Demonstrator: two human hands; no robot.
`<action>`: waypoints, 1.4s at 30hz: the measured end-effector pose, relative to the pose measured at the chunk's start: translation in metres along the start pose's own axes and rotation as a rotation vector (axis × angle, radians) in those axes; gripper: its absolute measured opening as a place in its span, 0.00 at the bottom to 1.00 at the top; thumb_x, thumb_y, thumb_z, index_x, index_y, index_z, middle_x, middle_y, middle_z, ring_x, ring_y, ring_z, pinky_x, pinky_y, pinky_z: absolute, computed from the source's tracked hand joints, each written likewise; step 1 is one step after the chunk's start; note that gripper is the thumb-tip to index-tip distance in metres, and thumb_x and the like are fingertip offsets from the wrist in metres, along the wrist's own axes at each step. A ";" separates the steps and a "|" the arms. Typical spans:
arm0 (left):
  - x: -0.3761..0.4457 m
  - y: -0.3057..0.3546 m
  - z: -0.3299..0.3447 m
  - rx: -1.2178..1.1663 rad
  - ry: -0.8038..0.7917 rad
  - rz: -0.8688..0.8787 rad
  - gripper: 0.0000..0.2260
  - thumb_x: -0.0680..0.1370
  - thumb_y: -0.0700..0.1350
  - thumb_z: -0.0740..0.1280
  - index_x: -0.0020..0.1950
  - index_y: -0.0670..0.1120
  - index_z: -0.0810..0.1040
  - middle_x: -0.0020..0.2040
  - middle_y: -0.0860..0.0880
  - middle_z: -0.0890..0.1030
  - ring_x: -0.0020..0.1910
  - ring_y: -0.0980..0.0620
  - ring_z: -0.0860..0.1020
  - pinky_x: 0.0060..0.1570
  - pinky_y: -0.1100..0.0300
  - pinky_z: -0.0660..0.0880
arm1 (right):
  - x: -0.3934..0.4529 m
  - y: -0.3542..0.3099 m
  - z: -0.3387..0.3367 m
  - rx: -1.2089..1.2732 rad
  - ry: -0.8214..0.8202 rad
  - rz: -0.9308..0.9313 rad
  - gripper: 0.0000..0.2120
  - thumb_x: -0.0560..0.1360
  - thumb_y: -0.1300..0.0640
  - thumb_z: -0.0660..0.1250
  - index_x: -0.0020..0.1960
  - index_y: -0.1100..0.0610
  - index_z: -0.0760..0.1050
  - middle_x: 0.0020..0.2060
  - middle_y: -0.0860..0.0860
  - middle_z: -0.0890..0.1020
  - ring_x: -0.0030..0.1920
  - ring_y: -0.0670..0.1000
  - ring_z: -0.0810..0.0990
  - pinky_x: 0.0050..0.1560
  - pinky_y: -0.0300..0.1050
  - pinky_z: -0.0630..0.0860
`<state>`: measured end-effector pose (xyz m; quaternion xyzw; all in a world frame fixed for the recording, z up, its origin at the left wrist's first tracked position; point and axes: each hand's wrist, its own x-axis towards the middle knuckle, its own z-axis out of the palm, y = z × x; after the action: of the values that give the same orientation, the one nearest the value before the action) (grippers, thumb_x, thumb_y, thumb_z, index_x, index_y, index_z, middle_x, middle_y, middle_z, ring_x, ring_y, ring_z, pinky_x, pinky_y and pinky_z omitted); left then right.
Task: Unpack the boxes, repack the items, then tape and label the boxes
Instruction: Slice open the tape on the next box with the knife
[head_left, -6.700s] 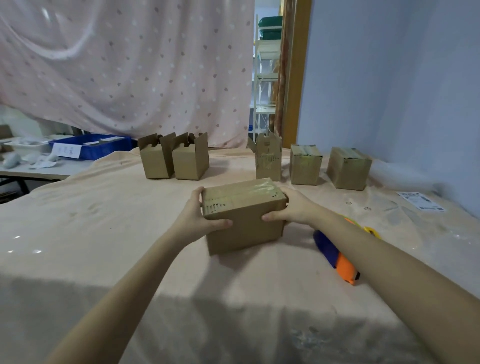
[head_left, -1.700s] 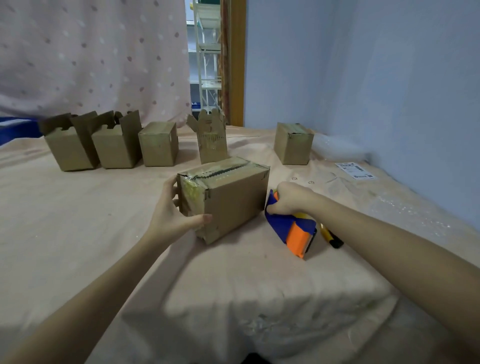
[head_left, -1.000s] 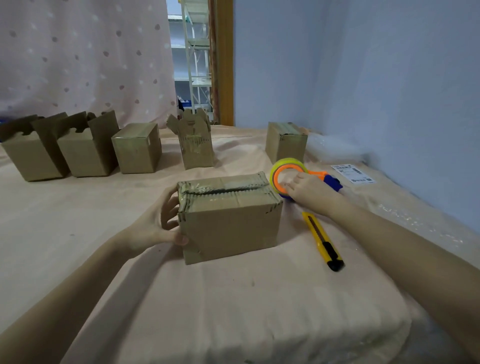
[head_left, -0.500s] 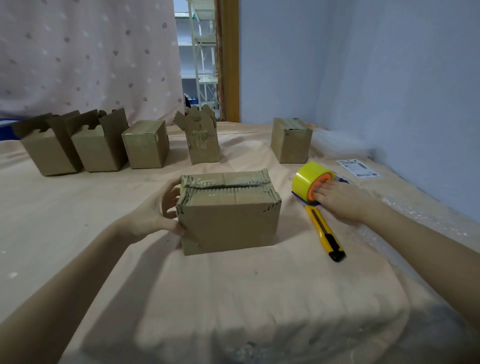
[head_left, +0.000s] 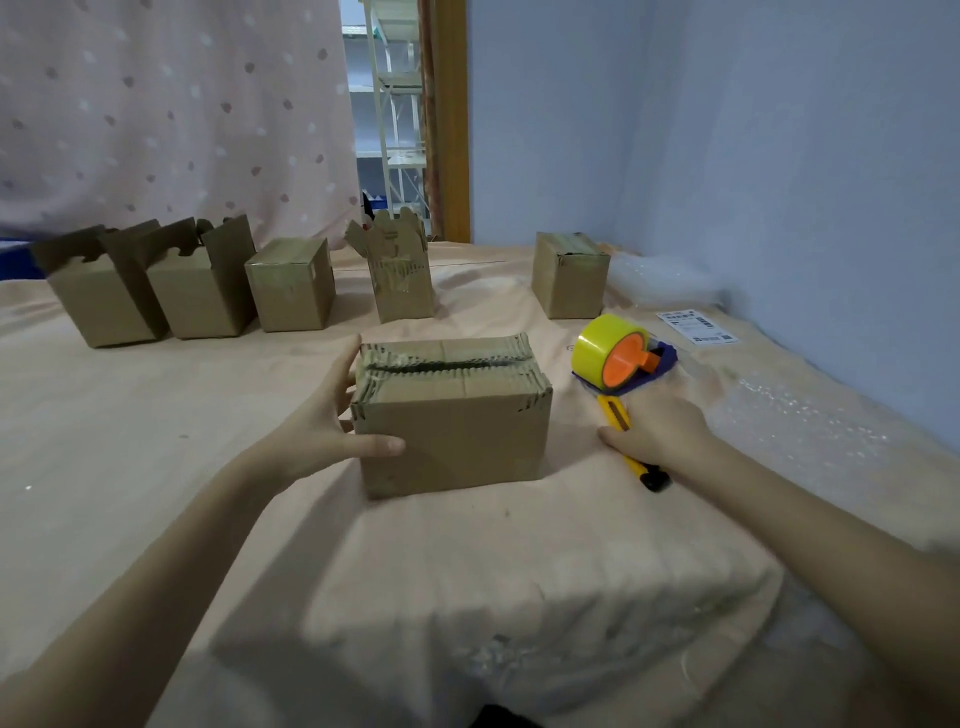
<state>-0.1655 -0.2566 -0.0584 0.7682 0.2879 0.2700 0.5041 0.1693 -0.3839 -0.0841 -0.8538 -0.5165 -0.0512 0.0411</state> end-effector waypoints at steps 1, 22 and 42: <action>0.000 0.001 0.004 0.015 0.037 0.028 0.58 0.51 0.55 0.82 0.74 0.64 0.51 0.63 0.67 0.66 0.62 0.68 0.70 0.52 0.67 0.75 | 0.000 -0.001 -0.002 0.033 -0.044 0.011 0.14 0.75 0.46 0.65 0.46 0.58 0.73 0.41 0.53 0.78 0.49 0.57 0.78 0.42 0.46 0.72; -0.053 0.011 0.010 0.123 0.081 0.035 0.61 0.52 0.66 0.78 0.77 0.62 0.47 0.66 0.70 0.63 0.67 0.66 0.63 0.65 0.65 0.62 | -0.071 -0.051 -0.099 1.254 -0.210 -0.099 0.08 0.77 0.68 0.55 0.52 0.63 0.72 0.36 0.55 0.74 0.27 0.49 0.72 0.24 0.40 0.69; -0.070 0.002 0.047 0.349 0.576 0.481 0.23 0.67 0.60 0.71 0.56 0.48 0.76 0.63 0.51 0.71 0.66 0.59 0.69 0.62 0.69 0.66 | -0.064 -0.094 -0.139 0.801 -0.356 -0.592 0.06 0.81 0.57 0.59 0.53 0.49 0.74 0.30 0.48 0.76 0.27 0.47 0.69 0.26 0.37 0.66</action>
<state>-0.1805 -0.3362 -0.0816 0.7806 0.2708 0.5311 0.1878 0.0504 -0.4139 0.0468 -0.5843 -0.7134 0.2867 0.2596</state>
